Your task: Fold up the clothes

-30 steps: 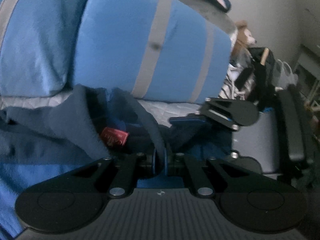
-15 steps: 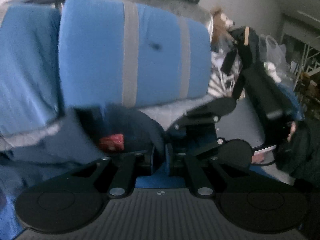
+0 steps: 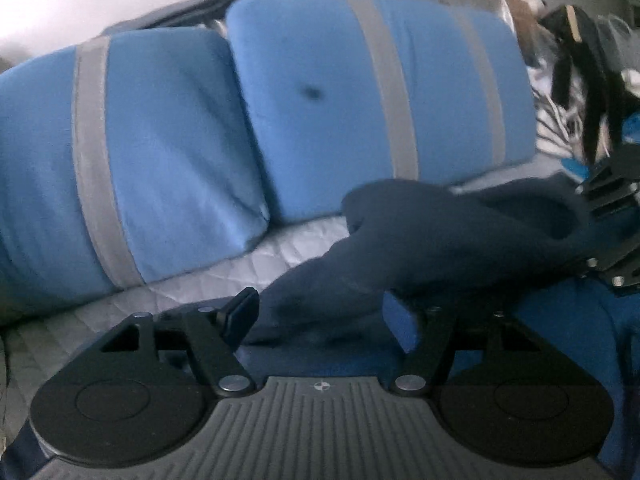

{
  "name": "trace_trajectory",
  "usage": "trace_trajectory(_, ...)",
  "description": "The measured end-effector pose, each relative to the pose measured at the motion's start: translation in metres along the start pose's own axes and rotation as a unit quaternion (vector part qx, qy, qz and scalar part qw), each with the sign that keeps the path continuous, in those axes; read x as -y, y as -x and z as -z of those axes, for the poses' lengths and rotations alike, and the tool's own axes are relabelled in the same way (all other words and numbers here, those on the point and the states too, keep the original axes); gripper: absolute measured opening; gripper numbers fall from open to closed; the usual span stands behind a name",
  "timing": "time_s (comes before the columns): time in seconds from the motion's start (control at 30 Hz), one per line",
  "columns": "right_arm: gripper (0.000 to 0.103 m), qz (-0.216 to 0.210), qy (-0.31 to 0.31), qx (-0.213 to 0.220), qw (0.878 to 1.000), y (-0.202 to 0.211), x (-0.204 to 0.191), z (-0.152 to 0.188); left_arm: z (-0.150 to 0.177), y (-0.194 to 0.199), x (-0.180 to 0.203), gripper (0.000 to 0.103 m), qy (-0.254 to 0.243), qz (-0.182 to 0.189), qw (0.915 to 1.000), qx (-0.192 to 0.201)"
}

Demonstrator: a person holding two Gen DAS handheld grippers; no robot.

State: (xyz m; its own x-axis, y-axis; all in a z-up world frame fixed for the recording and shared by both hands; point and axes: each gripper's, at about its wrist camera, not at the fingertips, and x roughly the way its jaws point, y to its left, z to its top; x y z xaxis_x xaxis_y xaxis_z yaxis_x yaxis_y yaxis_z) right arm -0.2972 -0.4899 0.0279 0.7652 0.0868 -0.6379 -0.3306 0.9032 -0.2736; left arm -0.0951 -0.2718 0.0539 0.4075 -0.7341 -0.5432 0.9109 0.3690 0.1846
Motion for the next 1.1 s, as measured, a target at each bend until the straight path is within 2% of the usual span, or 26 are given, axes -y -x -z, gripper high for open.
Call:
trace_trajectory(0.1,0.019,-0.001,0.041,-0.009,0.999,0.007,-0.017,0.006,0.0,0.0,0.011,0.068,-0.057,0.008,0.9983,-0.001)
trace_trajectory(0.2,0.019,-0.003,0.076,-0.017,0.997,0.011,-0.031,0.012,0.004,0.003,0.023,0.068,-0.113,0.032,0.9931,-0.004)
trace_trajectory(0.4,0.018,-0.006,0.138,-0.042,0.99,0.017,-0.051,0.024,0.009,-0.002,0.045,0.068,-0.208,0.063,0.9761,-0.008)
trace_trajectory(0.47,0.018,-0.01,0.147,-0.048,0.988,0.016,-0.055,0.027,0.012,-0.007,0.05,0.069,-0.228,0.07,0.9709,-0.019)
trace_trajectory(0.57,0.019,-0.014,0.142,-0.048,0.989,0.017,-0.054,0.028,0.017,-0.013,0.049,0.065,-0.221,0.093,0.9698,-0.041)
trace_trajectory(0.63,0.02,-0.015,0.11,-0.034,0.993,0.021,-0.046,0.025,0.017,-0.01,0.041,0.033,-0.192,0.112,0.9735,-0.052)
trace_trajectory(0.7,0.025,-0.017,0.066,-0.016,0.998,0.025,-0.035,0.021,0.015,-0.001,0.032,0.026,-0.173,0.116,0.9769,-0.047)
trace_trajectory(0.77,0.04,-0.027,-0.007,0.008,1.0,0.031,-0.017,0.016,0.014,0.012,0.023,0.025,-0.157,0.127,0.9789,-0.034)
trace_trajectory(0.87,0.055,-0.051,-0.079,0.024,0.995,0.034,0.004,0.015,0.017,0.021,0.01,0.024,-0.136,0.157,0.9777,-0.034)
trace_trajectory(0.93,0.059,-0.071,-0.111,0.027,0.991,0.032,0.012,0.016,0.021,0.022,0.007,0.024,-0.131,0.175,0.9748,-0.048)
trace_trajectory(1.03,0.071,-0.103,-0.142,0.026,0.984,0.028,0.021,0.018,0.025,0.016,0.006,0.025,-0.127,0.198,0.9686,-0.081)
trace_trajectory(1.1,0.075,-0.125,-0.163,0.026,0.978,0.025,0.026,0.019,0.029,0.012,0.006,0.027,-0.125,0.207,0.9655,-0.096)
